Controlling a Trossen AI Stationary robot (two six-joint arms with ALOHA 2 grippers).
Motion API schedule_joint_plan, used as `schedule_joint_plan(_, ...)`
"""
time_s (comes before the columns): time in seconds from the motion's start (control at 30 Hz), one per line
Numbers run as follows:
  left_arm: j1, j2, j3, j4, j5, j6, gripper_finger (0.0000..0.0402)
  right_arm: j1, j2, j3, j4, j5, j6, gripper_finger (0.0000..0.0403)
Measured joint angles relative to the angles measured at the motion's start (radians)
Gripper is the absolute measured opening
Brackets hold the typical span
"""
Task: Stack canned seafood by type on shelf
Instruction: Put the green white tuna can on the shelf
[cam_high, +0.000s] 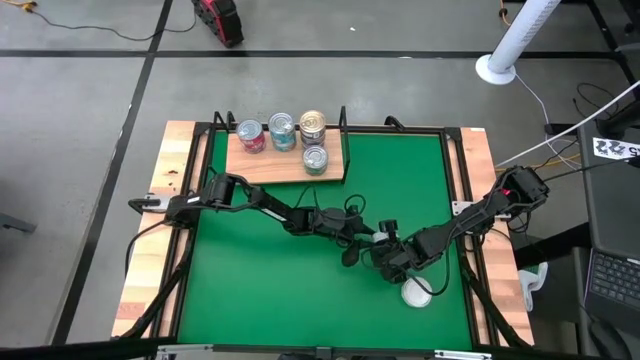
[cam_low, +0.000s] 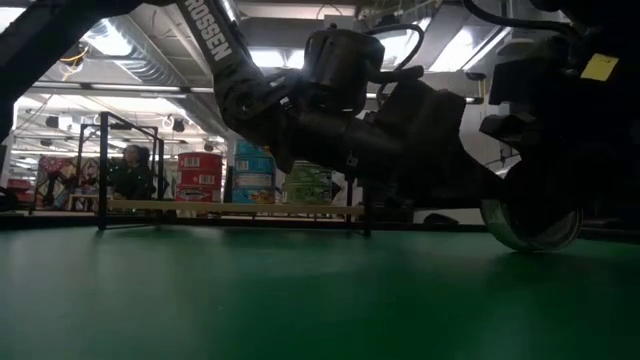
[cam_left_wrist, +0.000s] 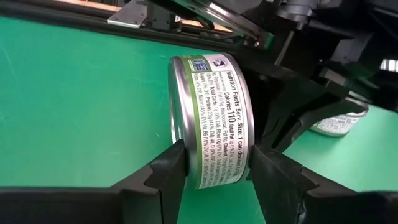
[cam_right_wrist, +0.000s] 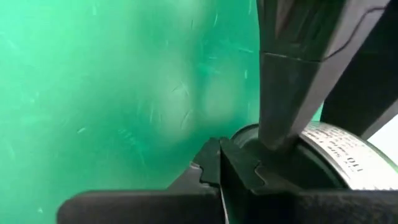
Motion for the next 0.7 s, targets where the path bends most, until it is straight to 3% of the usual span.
schedule_joint_plan(0.7,-0.002,0.0,0.0,0.0,0.0,0.087,0.0207,-0.011,0.0,0.0,0.003,0.013,0.0,0.0003)
